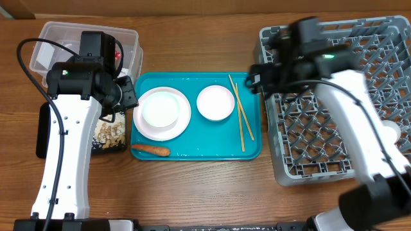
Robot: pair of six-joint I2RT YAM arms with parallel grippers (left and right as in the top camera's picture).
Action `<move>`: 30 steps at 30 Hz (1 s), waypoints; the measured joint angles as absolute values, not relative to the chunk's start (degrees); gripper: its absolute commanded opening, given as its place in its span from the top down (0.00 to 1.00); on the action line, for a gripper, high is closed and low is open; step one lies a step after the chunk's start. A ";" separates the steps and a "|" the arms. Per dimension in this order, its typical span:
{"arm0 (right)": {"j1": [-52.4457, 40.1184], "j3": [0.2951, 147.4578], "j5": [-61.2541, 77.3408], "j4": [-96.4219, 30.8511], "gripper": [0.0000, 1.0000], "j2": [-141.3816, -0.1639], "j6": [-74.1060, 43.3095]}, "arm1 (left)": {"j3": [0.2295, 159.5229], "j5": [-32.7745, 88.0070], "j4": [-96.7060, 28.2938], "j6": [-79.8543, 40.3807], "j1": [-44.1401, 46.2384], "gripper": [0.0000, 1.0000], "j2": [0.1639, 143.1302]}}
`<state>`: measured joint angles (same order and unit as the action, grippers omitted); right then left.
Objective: Sort waste into correct bins and load items into the dishwasher
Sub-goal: 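Move the right gripper from the rack to the white bowl and grasp its rim, then lift the white bowl with the right gripper and carry it to the rack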
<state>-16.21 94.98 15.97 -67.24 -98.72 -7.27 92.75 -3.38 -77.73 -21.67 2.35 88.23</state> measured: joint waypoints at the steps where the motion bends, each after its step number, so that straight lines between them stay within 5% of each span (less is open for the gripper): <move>1: -17.76 94.98 15.44 -66.37 0.10 -100.38 -8.08 | 92.75 -3.57 -77.82 -21.91 2.35 0.48 88.23; 18: -25.28 94.89 10.04 -58.28 0.56 -120.75 -16.86 | 92.75 -3.99 -77.80 -22.31 2.35 0.46 88.23; 22: -25.28 94.80 10.00 -58.30 0.58 -121.60 -17.56 | 92.75 -4.14 -77.80 -22.31 2.35 0.46 88.23; 26: -25.28 94.61 9.98 -58.72 0.83 -121.60 -17.93 | 92.75 -4.14 -77.80 -22.31 2.35 0.46 88.23; 30: -25.28 93.49 8.75 -58.59 0.96 -121.60 -19.70 | 92.75 -4.14 -77.80 -22.33 2.35 0.46 88.23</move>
<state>-25.28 93.49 8.75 -58.59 -121.60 -19.70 92.75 -4.14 -77.80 -22.33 2.35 88.23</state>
